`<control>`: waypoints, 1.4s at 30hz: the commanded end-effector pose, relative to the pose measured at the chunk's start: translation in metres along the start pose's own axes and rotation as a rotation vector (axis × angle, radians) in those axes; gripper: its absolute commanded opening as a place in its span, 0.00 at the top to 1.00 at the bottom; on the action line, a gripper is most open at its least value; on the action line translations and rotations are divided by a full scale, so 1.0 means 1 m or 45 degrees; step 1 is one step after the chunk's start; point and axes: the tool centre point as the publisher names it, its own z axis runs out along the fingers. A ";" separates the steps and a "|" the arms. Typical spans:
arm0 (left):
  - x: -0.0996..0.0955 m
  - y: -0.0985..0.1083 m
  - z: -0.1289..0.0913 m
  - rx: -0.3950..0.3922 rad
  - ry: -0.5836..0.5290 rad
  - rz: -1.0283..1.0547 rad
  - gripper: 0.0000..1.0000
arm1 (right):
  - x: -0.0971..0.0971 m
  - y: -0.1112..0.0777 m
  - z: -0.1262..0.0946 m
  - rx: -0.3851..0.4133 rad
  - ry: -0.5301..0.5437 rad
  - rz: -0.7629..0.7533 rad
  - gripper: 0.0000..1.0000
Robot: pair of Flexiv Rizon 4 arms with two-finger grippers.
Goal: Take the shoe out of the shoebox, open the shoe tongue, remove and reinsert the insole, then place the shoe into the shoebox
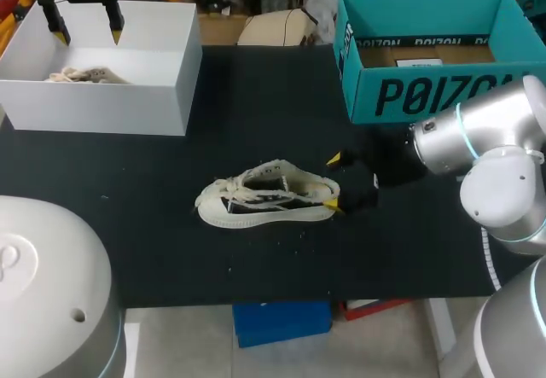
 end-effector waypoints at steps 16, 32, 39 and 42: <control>0.001 0.000 0.000 -0.002 -0.004 -0.002 0.00 | -0.005 -0.014 0.027 -0.058 0.028 0.004 0.00; 0.001 0.000 0.000 -0.002 -0.004 -0.002 0.00 | -0.002 -0.019 0.046 -0.083 0.055 0.019 0.00; 0.001 0.000 0.000 -0.002 -0.004 -0.002 0.00 | -0.004 -0.021 0.048 -0.101 0.064 0.022 0.27; 0.001 0.000 0.000 -0.002 -0.004 -0.002 0.00 | -0.004 -0.022 0.049 -0.104 0.064 0.023 1.00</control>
